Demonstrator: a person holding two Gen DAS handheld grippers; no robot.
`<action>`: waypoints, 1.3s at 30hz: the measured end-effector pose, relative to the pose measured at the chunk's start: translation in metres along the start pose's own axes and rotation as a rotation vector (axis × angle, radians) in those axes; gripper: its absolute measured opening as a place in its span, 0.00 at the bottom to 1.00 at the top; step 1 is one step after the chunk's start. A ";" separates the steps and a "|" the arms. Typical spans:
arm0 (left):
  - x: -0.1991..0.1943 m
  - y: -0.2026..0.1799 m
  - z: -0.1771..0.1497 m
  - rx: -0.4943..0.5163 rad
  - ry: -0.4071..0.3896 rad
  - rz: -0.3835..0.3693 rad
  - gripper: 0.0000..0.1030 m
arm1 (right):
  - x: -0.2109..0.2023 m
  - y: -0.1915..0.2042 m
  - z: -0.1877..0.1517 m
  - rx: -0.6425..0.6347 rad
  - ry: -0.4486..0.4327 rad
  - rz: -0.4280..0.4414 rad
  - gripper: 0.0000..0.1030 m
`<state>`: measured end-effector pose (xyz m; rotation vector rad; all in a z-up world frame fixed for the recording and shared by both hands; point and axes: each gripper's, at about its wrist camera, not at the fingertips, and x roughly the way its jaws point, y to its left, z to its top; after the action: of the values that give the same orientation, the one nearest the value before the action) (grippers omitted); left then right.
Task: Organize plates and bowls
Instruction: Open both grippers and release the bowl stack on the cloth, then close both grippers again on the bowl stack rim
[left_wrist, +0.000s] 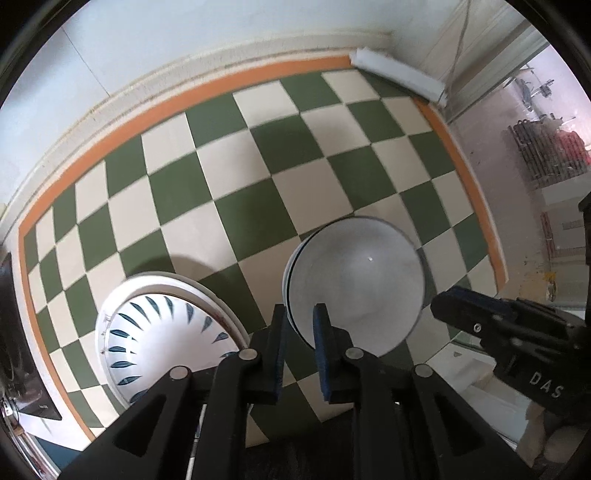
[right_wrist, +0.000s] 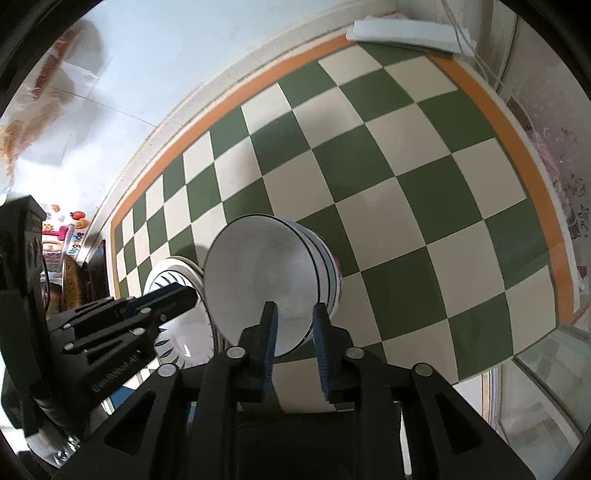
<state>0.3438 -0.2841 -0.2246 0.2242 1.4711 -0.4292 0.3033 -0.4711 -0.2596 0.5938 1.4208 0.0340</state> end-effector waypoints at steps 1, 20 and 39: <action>-0.005 0.000 0.000 0.005 -0.010 -0.001 0.17 | -0.005 0.001 -0.002 -0.002 -0.010 -0.002 0.25; -0.044 -0.006 -0.002 0.057 -0.070 -0.057 0.85 | -0.060 0.005 -0.030 -0.049 -0.111 -0.096 0.89; 0.015 0.018 0.019 -0.057 0.071 -0.173 0.95 | -0.027 -0.015 -0.017 -0.007 -0.099 0.002 0.92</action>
<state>0.3686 -0.2778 -0.2398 0.0672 1.5766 -0.5217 0.2775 -0.4874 -0.2416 0.5836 1.3237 0.0103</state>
